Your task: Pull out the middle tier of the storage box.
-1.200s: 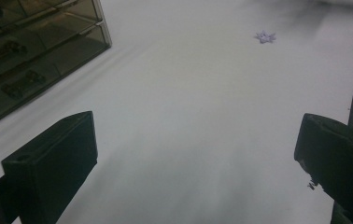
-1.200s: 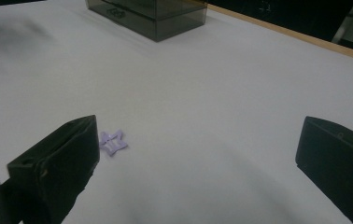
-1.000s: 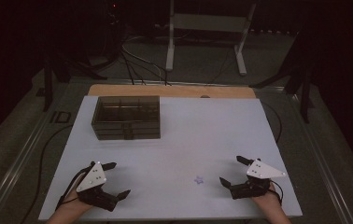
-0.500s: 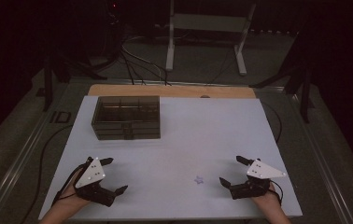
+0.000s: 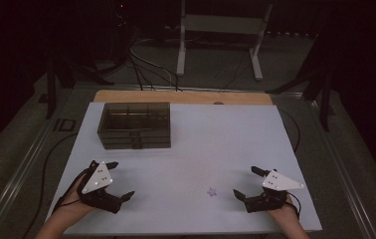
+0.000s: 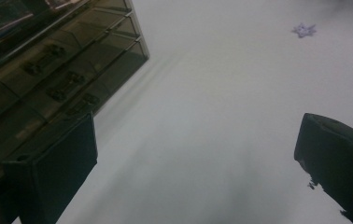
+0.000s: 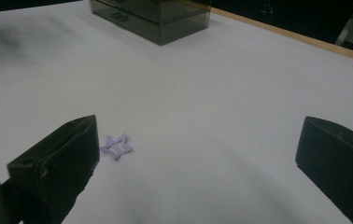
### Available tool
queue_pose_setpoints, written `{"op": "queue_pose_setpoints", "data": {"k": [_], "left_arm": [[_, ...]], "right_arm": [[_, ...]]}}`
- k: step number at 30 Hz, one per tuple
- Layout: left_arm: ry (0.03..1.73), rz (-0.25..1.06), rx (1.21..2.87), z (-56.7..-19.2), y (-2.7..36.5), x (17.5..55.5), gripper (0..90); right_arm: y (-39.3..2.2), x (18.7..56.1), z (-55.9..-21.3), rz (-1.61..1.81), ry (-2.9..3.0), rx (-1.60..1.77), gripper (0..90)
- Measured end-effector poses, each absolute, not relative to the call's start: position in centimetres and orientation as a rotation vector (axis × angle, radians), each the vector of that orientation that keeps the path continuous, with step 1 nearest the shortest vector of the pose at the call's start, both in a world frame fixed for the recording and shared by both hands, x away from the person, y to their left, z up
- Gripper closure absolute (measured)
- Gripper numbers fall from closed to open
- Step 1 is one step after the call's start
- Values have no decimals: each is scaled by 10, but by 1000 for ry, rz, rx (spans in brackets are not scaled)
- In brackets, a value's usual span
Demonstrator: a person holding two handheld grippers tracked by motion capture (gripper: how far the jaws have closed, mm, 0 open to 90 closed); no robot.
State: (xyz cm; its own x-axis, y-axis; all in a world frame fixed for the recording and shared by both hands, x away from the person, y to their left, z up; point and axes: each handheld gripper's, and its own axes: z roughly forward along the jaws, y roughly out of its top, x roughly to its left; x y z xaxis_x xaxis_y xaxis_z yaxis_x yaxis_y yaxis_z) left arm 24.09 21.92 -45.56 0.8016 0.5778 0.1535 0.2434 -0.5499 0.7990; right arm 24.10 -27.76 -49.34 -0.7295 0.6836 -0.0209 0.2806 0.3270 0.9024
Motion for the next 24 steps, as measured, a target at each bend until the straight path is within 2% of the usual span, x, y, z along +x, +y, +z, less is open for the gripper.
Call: {"op": "queue_pose_setpoints", "data": {"k": [24], "left_arm": [[592, 735, 2276, -449, 208, 266, 0]], "right_arm": [[-277, 242, -495, 1372, 2211, 852, 1]]}}
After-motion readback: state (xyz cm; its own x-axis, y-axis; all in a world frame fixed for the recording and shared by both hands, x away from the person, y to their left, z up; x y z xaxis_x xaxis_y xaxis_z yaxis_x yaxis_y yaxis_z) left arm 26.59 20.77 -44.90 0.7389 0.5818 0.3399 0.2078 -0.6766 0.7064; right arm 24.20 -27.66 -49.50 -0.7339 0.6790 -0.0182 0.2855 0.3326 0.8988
